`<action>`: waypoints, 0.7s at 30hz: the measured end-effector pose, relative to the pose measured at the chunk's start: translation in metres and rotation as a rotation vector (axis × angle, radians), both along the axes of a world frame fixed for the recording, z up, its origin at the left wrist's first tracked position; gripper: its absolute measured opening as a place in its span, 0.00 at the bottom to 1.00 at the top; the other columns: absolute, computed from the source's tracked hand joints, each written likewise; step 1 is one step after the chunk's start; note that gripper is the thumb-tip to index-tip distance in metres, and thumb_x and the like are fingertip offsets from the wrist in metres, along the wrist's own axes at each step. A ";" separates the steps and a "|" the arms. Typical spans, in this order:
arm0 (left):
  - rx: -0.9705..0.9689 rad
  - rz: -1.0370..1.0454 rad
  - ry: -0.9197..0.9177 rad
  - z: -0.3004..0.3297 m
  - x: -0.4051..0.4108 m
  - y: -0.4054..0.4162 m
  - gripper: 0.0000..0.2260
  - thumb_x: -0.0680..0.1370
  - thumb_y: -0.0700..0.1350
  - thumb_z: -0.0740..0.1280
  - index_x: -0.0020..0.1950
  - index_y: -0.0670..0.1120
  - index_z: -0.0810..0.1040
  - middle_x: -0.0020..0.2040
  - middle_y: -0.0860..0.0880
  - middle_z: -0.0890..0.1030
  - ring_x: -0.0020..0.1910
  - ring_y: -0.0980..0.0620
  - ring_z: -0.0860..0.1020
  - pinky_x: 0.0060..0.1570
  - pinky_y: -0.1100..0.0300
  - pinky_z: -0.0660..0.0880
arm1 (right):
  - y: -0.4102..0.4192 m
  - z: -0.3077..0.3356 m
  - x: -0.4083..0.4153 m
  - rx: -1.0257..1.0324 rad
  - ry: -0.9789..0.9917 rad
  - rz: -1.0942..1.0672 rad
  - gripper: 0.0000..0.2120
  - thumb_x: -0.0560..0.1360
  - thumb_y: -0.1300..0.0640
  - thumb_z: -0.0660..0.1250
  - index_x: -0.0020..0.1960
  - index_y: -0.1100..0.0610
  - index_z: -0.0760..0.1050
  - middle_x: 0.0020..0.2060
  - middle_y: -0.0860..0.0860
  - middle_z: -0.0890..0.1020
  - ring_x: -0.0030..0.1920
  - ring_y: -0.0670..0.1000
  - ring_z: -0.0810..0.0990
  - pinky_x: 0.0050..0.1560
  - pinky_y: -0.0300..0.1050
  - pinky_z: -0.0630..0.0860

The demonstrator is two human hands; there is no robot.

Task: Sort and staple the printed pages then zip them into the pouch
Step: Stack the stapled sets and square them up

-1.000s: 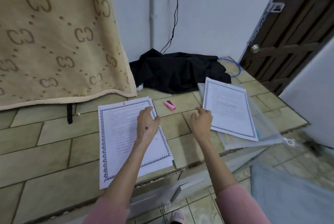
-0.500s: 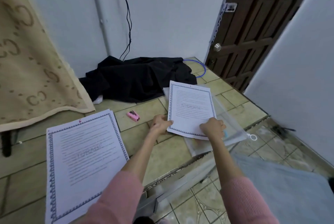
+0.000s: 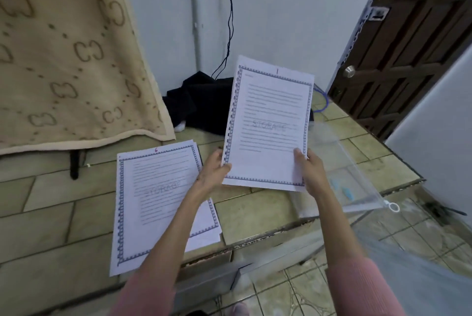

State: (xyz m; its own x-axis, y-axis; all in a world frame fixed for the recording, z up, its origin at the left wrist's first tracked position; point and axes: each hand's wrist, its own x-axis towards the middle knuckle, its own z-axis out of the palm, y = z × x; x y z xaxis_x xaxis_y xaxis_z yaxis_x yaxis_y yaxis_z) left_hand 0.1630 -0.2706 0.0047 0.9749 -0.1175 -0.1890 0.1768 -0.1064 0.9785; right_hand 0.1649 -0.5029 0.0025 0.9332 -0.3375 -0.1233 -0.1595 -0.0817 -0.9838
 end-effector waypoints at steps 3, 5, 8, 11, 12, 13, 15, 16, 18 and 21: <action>-0.130 0.166 0.074 0.005 -0.018 0.053 0.14 0.76 0.36 0.66 0.61 0.44 0.71 0.59 0.45 0.78 0.54 0.47 0.78 0.54 0.53 0.75 | 0.052 0.005 0.000 -0.025 -0.031 0.170 0.11 0.80 0.59 0.60 0.60 0.59 0.74 0.53 0.53 0.81 0.52 0.52 0.81 0.48 0.40 0.79; -0.072 0.335 0.011 0.002 -0.029 0.089 0.14 0.77 0.41 0.66 0.62 0.43 0.72 0.57 0.47 0.78 0.55 0.47 0.77 0.54 0.54 0.74 | 0.092 0.003 -0.004 -0.055 0.025 0.326 0.12 0.80 0.58 0.60 0.61 0.61 0.74 0.52 0.53 0.82 0.50 0.51 0.82 0.44 0.37 0.80; 0.213 0.548 -0.044 -0.011 -0.043 0.134 0.16 0.78 0.44 0.65 0.64 0.41 0.72 0.61 0.46 0.77 0.59 0.46 0.75 0.58 0.52 0.72 | 0.147 -0.009 -0.016 -0.133 0.097 0.452 0.13 0.79 0.59 0.59 0.61 0.61 0.76 0.54 0.54 0.82 0.52 0.53 0.81 0.50 0.44 0.78; 0.416 0.546 0.039 -0.026 -0.056 0.161 0.16 0.77 0.46 0.65 0.64 0.42 0.73 0.60 0.46 0.78 0.58 0.44 0.76 0.57 0.54 0.73 | 0.184 -0.018 -0.027 -0.372 0.128 0.428 0.14 0.78 0.61 0.59 0.62 0.62 0.75 0.57 0.56 0.80 0.55 0.56 0.78 0.46 0.39 0.70; 0.491 0.522 0.079 -0.030 -0.059 0.166 0.18 0.77 0.47 0.66 0.64 0.41 0.73 0.61 0.46 0.77 0.59 0.44 0.76 0.58 0.55 0.73 | 0.192 -0.020 -0.029 -0.452 0.146 0.423 0.15 0.77 0.62 0.59 0.62 0.63 0.73 0.59 0.57 0.79 0.57 0.57 0.76 0.46 0.38 0.68; 0.600 0.502 0.121 -0.031 -0.061 0.168 0.19 0.76 0.48 0.67 0.63 0.40 0.74 0.61 0.46 0.77 0.59 0.44 0.76 0.58 0.55 0.73 | 0.199 -0.023 -0.030 -0.553 0.173 0.426 0.16 0.77 0.63 0.59 0.63 0.64 0.72 0.60 0.58 0.77 0.60 0.59 0.74 0.48 0.39 0.67; 0.807 0.466 0.217 -0.029 -0.065 0.169 0.20 0.75 0.51 0.68 0.59 0.38 0.75 0.58 0.43 0.78 0.56 0.42 0.76 0.53 0.56 0.73 | 0.206 -0.028 -0.031 -0.755 0.263 0.417 0.19 0.76 0.60 0.59 0.66 0.63 0.67 0.65 0.60 0.69 0.65 0.61 0.66 0.59 0.46 0.66; 0.864 0.444 0.260 -0.027 -0.067 0.167 0.19 0.75 0.52 0.68 0.54 0.38 0.75 0.55 0.42 0.78 0.53 0.42 0.76 0.49 0.56 0.72 | 0.208 -0.029 -0.031 -0.796 0.322 0.413 0.19 0.76 0.59 0.59 0.66 0.64 0.65 0.66 0.61 0.66 0.66 0.61 0.63 0.63 0.48 0.64; 0.875 0.440 0.286 -0.027 -0.067 0.166 0.15 0.75 0.51 0.68 0.43 0.39 0.74 0.49 0.41 0.77 0.47 0.45 0.75 0.47 0.57 0.72 | 0.212 -0.030 -0.030 -0.809 0.410 0.431 0.18 0.77 0.59 0.58 0.65 0.64 0.66 0.67 0.62 0.62 0.67 0.61 0.61 0.65 0.49 0.63; 0.692 0.479 0.267 -0.037 -0.063 0.173 0.13 0.73 0.48 0.69 0.47 0.38 0.79 0.49 0.43 0.82 0.47 0.44 0.79 0.50 0.53 0.78 | 0.215 -0.032 -0.027 -0.800 0.427 0.420 0.15 0.77 0.60 0.57 0.61 0.64 0.70 0.65 0.61 0.67 0.66 0.60 0.63 0.62 0.47 0.65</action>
